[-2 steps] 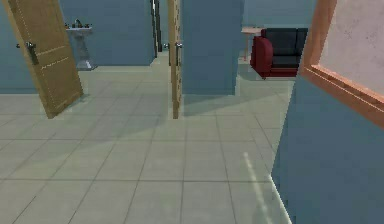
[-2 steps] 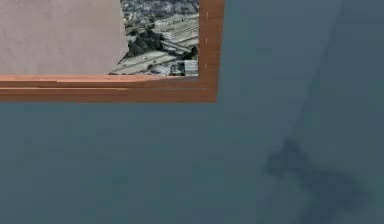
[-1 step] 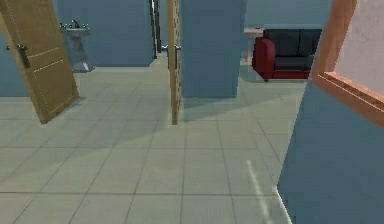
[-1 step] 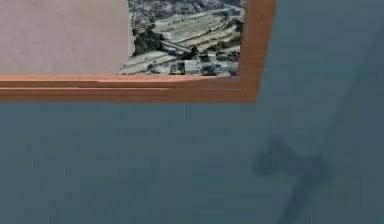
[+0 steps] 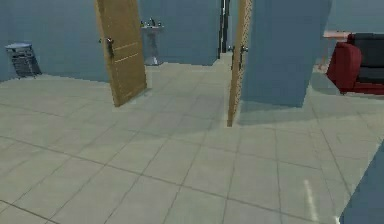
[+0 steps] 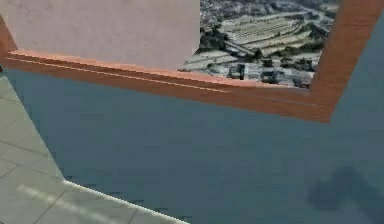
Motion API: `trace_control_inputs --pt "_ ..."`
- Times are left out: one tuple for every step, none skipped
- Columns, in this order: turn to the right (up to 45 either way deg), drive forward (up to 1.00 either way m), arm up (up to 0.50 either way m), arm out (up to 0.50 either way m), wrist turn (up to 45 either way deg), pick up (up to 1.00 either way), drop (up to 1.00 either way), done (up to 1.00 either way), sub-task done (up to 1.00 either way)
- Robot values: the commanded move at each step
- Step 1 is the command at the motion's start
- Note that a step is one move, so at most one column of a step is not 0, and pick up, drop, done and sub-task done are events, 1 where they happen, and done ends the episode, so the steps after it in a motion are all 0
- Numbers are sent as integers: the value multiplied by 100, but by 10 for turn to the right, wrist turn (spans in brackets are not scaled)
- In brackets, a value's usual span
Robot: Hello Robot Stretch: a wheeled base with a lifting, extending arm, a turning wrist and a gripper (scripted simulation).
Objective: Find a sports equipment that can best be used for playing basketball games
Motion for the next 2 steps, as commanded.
trace_control_inputs --pt "0 100 0 0 0 0 0 0 0" --pt "0 100 0 0 0 0 0 0 0"
